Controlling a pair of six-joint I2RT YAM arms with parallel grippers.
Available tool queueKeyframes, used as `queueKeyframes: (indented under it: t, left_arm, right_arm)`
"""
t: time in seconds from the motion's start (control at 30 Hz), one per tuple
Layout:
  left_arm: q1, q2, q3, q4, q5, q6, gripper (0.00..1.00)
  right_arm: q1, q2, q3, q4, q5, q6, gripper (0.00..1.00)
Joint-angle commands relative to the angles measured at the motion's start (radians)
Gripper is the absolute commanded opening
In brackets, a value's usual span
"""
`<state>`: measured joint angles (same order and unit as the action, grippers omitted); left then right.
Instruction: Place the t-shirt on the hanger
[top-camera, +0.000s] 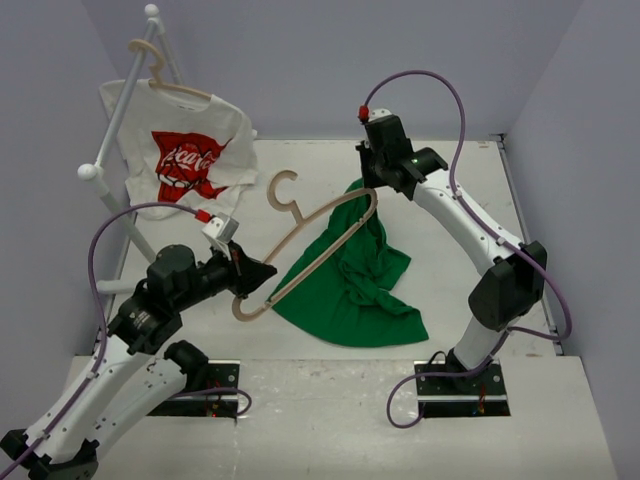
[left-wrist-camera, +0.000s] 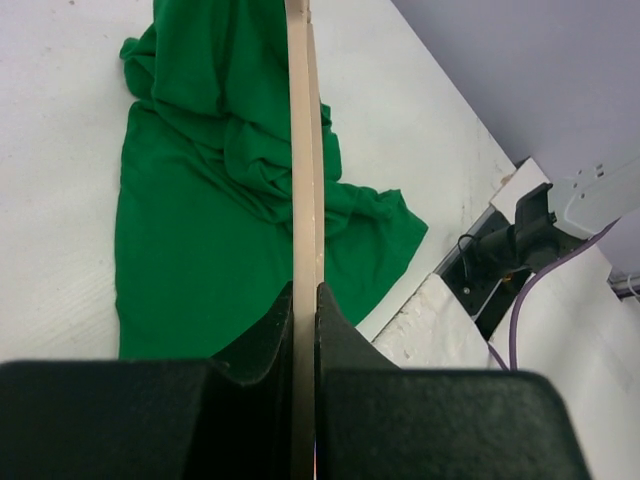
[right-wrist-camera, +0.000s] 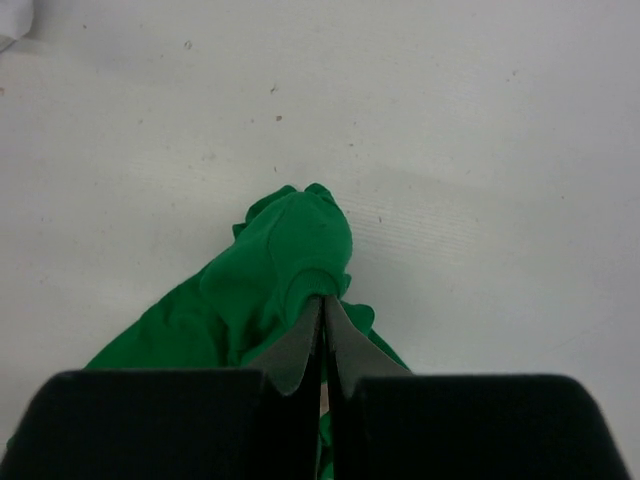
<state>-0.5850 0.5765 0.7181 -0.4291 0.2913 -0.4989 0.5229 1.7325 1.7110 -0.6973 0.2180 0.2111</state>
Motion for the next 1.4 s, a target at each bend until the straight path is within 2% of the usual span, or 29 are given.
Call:
queueKeyframes:
  t: [0.0,0.3,0.53,0.73,0.87,0.97,1.17,1.37]
  left_arm:
    - [-0.002,0.024,-0.015,0.067,-0.063,-0.018,0.00]
    - [-0.003,0.059,-0.035,0.079,-0.161,-0.047,0.00]
    - [-0.002,0.012,-0.061,0.120,-0.224,-0.094,0.00]
    - [-0.003,-0.006,-0.103,0.233,-0.115,-0.104,0.00]
    - [-0.003,-0.005,-0.137,0.336,0.011,-0.114,0.00]
    - [-0.003,-0.009,-0.150,0.372,0.044,-0.122,0.00]
    - [-0.002,-0.055,-0.167,0.405,-0.018,-0.122,0.00]
    - [-0.002,-0.062,-0.161,0.482,-0.021,-0.115,0.00]
  right_arm:
    - [0.005,-0.026,0.000,-0.013,0.018,0.031,0.00]
    - [0.028,-0.066,-0.024,-0.013,-0.015,0.075,0.00]
    - [0.081,-0.101,-0.063,-0.017,-0.078,0.137,0.00]
    - [0.140,-0.133,-0.080,0.013,-0.127,0.154,0.00]
    - [0.175,-0.146,-0.041,0.009,-0.090,0.151,0.00]
    - [0.178,-0.130,0.028,-0.038,-0.042,0.138,0.00]
    - [0.255,-0.129,0.101,-0.078,-0.146,0.110,0.00]
    - [0.308,-0.194,0.070,-0.012,-0.367,0.100,0.00]
